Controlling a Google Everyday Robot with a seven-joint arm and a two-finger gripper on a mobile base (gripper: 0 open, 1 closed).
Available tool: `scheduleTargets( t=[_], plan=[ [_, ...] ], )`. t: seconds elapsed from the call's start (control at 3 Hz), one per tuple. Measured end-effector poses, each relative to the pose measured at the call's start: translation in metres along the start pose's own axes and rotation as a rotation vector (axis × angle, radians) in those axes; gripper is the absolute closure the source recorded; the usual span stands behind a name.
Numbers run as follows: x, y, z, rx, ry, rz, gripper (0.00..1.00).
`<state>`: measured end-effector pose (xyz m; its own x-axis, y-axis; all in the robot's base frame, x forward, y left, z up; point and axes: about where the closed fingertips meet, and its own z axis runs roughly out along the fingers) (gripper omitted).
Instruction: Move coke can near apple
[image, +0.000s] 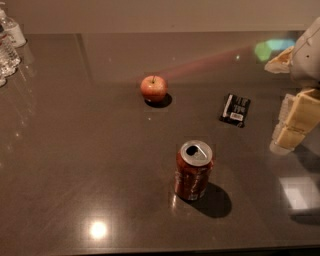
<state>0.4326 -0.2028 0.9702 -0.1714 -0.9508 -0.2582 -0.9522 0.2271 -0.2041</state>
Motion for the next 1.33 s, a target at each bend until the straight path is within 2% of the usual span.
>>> scheduleTargets(
  t=[0.67,1.33],
  plan=[
    [-0.043,0.045,0.03,-0.137,-0.183,-0.118,0.0],
    [-0.074,0.087,0.062,-0.226,-0.288,-0.198,0.0]
  ],
)
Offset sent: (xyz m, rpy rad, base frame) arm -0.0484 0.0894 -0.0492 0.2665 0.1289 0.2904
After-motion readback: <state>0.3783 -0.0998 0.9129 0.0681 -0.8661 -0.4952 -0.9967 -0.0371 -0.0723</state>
